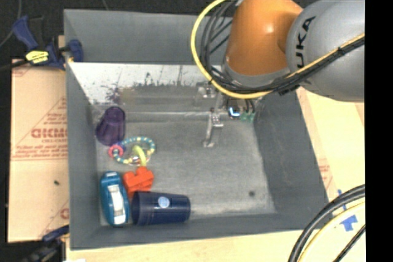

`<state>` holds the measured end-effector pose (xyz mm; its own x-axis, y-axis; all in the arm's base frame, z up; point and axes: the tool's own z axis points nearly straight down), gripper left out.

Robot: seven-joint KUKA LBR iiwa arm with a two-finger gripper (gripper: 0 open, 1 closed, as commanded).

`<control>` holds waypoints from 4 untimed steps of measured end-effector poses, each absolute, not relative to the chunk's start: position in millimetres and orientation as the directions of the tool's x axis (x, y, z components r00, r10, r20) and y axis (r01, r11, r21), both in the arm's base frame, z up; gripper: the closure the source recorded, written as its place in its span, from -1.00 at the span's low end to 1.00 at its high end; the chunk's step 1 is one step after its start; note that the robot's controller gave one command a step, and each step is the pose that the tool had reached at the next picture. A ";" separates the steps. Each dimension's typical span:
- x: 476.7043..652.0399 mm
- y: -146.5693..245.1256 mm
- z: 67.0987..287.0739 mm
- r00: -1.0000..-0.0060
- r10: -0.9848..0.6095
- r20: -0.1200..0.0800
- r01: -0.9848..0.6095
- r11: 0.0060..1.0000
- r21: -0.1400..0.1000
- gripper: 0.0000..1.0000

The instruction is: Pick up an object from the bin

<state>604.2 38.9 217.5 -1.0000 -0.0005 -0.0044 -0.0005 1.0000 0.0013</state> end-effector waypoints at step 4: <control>601.8 138.7 122.4 -0.986 -0.167 -0.002 -0.167 0.986 0.002 -1.00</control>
Offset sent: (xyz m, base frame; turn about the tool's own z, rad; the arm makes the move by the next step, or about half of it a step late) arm -0.0032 0.0445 -0.0515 -0.0280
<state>601.8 138.7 122.4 -0.9859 -0.1675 -0.0018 -0.1675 0.9859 0.0023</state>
